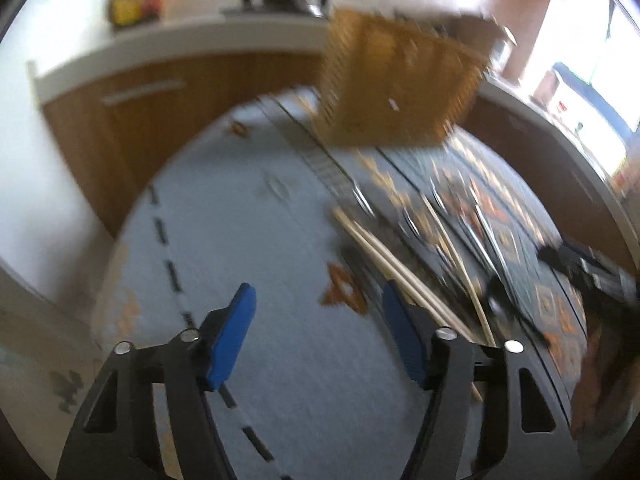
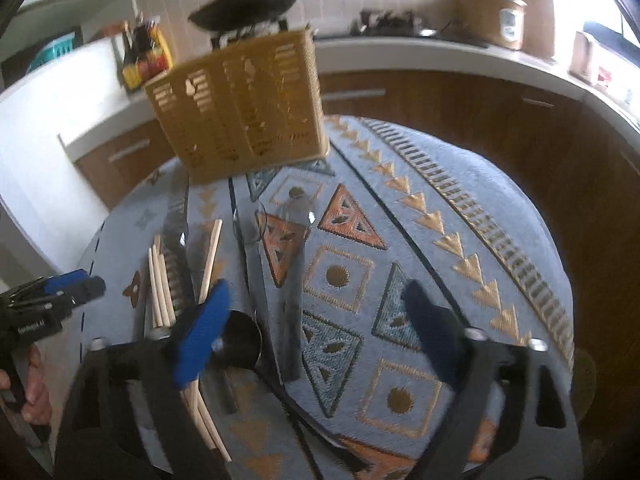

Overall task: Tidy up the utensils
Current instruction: 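Close the right tool on a clear plastic spoon while the left tool grasps another utensil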

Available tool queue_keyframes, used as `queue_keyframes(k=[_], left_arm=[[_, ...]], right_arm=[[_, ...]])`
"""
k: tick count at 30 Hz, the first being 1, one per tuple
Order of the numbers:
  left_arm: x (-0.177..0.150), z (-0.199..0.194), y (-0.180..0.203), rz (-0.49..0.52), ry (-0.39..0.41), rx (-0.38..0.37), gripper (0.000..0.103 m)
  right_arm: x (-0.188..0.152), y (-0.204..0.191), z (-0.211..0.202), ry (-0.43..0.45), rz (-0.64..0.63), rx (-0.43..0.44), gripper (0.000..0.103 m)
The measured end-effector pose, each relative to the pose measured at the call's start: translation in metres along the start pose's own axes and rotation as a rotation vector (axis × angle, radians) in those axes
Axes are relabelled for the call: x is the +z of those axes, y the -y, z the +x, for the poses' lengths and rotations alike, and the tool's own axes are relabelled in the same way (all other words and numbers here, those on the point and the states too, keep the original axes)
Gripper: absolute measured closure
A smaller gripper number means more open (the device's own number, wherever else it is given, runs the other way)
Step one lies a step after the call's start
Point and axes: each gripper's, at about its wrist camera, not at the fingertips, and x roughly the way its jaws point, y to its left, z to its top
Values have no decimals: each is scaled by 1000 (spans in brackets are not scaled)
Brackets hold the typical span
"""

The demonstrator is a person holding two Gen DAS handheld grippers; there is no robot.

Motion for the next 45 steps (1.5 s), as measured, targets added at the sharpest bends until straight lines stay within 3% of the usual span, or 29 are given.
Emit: queue_keyframes(k=[4, 5, 8, 11, 15, 18, 19, 23, 26, 33, 39, 43, 45], left_arm=[[-3, 17, 20, 62, -142, -79, 43], [-5, 20, 23, 67, -168, -95, 43], [-10, 35, 37, 77, -261, -117, 51], [-9, 40, 51, 119, -274, -51, 51], [-12, 50, 68, 184, -289, 23, 51], [-10, 51, 70, 190, -301, 25, 53], [-11, 52, 70, 198, -303, 36, 65], [-2, 54, 65, 245, -298, 89, 80], [-3, 55, 66, 289, -297, 85, 82], [7, 55, 54, 380, -368, -13, 83], [28, 69, 30, 287, -456, -97, 79], [34, 75, 35, 282, -498, -52, 76], [30, 75, 48, 303, -499, -10, 81]], right_arm=[[23, -2, 13, -137, -59, 1, 35], [29, -2, 20, -182, -75, 9, 40], [50, 0, 37, -280, -89, 41, 46], [64, -2, 61, -382, -101, 68, 47], [73, -6, 93, -493, -95, 100, 58], [78, -9, 110, -525, -108, 75, 61], [80, -12, 112, -512, -116, 74, 61], [83, -27, 124, -515, -166, 45, 68], [81, -47, 130, -499, -255, -16, 80], [79, -39, 129, -537, -239, 7, 91], [83, -20, 125, -581, -228, 29, 91], [95, -26, 138, -600, -282, 8, 91], [94, -36, 144, -592, -310, -3, 91]])
